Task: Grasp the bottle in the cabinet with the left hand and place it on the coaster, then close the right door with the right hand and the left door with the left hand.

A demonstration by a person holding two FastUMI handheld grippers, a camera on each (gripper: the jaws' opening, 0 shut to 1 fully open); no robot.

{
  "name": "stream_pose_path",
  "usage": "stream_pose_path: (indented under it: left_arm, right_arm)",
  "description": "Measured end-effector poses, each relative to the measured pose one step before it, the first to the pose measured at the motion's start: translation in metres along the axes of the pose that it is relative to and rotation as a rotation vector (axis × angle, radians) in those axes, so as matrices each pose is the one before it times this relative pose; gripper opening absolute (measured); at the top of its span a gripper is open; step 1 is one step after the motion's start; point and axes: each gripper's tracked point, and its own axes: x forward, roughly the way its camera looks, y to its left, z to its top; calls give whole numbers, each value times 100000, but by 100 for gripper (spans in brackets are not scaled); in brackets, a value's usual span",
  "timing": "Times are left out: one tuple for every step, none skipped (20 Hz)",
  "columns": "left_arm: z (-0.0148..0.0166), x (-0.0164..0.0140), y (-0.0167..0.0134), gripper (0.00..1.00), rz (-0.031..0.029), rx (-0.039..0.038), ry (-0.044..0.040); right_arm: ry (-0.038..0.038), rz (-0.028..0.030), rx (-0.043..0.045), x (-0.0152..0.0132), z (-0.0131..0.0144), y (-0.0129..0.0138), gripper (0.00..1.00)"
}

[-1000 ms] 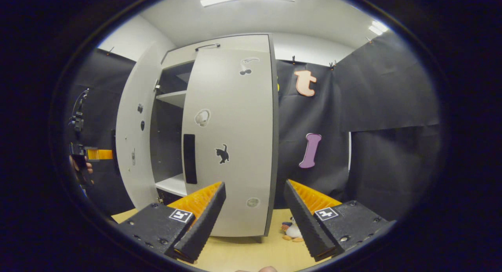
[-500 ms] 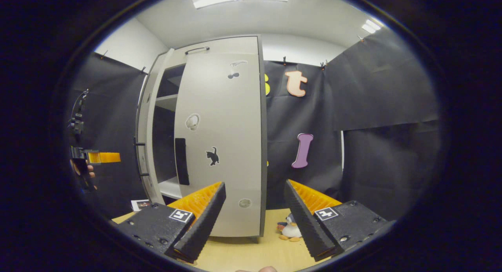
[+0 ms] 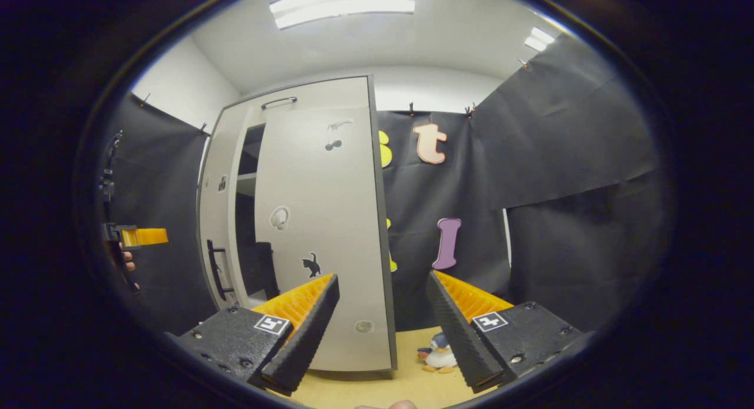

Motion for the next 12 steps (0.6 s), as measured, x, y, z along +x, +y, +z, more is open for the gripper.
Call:
stream_pose_path:
  left_arm:
    - [938, -325, 157, 100, 2224, -712, -2301]
    - [975, -114, 286, 100, 2083, -928, -2544]
    - [741, -137, 325, 100, 1759, -896, -1837]
    - [617, -167, 298, 100, 1461, -809, -1921]
    - [620, -259, 376, 100, 1623, -478, -1898]
    - [748, -162, 618, 100, 2854, -641, -2154]
    - [991, -320, 871, 100, 4121, -1042, -3185]
    - [977, -123, 877, 96, 3982, -791, -3620]
    - [712, -105, 541, 96, 2082, -825, -2006]
    - [179, -216, 163, 100, 583, -1310, -57]
    - [93, -184, -53, 100, -136, -1740, 721]
    - [-61, -211, -30, 100, -417, -1974, 1123]
  right_arm:
    - [-137, -189, 303, 21, 378, -10, 98]
    - [-565, -158, 874, -100, 365, 9, 98]
    - [-1249, 526, 1497, -148, 454, 124, 99]
    - [-1309, 712, 1463, -61, 438, 278, 98]
    - [-664, 324, 687, -15, 197, 58, 95]
    - [-251, 61, -43, -54, 107, -101, 98]
    - [-422, 29, -522, -23, 222, -63, 98]
    - [-634, 180, -425, -27, 261, 71, 95]
    - [-523, 146, -13, 25, 247, 60, 95]
    - [-207, 135, 34, -12, 96, 89, 98]
    - [-81, 175, -144, 40, 49, 86, 95]
    - [-124, 446, -339, 94, 20, 78, 95]
